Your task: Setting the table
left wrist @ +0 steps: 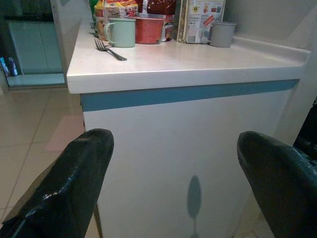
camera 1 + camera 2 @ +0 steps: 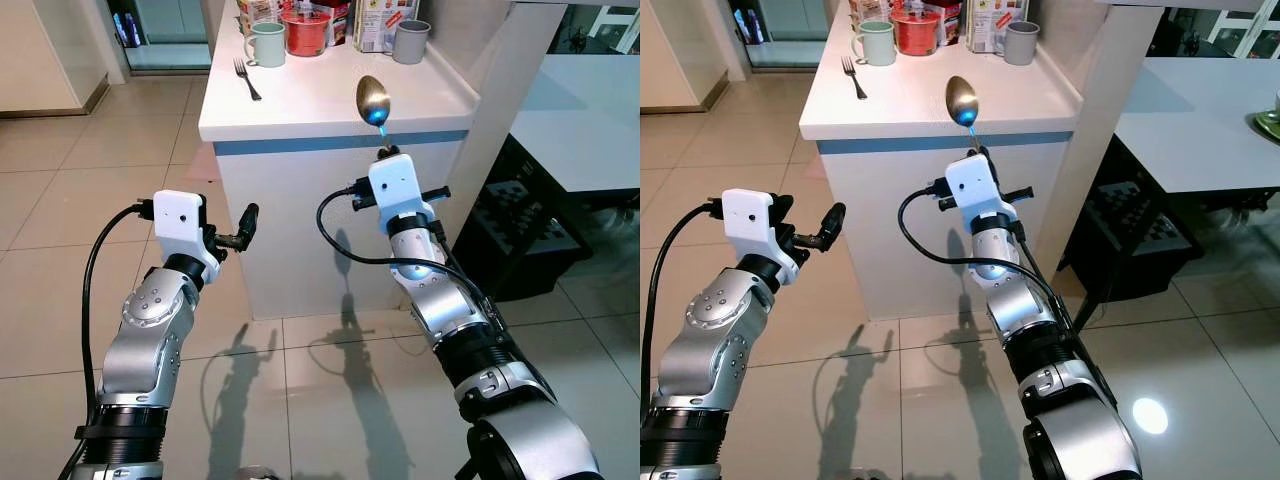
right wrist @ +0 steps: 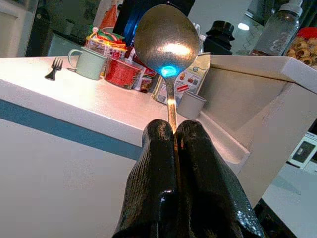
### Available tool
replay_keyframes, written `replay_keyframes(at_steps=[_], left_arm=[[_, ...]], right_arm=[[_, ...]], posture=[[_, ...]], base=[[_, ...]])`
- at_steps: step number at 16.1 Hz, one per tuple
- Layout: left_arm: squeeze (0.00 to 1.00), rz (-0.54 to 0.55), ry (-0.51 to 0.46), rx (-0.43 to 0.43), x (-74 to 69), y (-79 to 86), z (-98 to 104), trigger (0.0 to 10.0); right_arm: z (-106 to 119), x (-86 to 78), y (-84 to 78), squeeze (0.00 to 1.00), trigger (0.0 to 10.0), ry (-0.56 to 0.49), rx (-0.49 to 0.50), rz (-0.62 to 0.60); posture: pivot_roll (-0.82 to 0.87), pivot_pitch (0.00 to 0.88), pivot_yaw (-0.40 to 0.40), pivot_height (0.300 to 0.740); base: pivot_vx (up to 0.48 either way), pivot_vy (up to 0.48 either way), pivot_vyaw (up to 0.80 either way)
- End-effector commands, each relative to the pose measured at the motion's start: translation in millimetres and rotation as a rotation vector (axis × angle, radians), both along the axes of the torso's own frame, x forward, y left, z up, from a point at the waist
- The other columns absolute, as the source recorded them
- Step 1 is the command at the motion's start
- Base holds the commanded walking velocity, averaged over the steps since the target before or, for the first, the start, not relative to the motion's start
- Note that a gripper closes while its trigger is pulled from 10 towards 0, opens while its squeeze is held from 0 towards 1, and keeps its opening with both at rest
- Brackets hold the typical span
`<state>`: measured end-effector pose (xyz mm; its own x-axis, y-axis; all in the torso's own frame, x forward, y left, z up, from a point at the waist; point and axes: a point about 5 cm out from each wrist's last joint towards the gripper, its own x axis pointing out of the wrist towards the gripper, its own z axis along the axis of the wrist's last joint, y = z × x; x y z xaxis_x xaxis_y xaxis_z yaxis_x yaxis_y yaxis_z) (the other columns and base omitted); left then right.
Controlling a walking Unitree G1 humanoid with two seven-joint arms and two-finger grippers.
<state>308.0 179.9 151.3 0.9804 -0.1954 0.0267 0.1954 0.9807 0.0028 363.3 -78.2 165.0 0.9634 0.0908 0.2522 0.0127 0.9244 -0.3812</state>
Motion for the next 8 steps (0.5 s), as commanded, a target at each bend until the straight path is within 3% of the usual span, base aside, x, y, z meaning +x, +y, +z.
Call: replay_keyframes(at_steps=[1, 8], left_arm=[[0.0, 0.002, -0.001, 0.021, 1.4, 0.7, 1.2, 10.0], [0.0, 0.003, -0.002, 0.028, 1.5, 1.2, 0.8, 10.0]], right_arm=[[7.9, 2.8, -4.3, 0.0, 0.0, -0.02, 0.022, -0.012], [2.1, 4.2, -7.8, 0.0, 0.0, 0.031, 0.03, 0.007]], posture=[[0.21, 0.0, -0.005, 0.74], [0.22, 0.0, -0.008, 0.74]], base=[[0.0, 0.0, 0.0], [0.0, 0.0, 0.0]])
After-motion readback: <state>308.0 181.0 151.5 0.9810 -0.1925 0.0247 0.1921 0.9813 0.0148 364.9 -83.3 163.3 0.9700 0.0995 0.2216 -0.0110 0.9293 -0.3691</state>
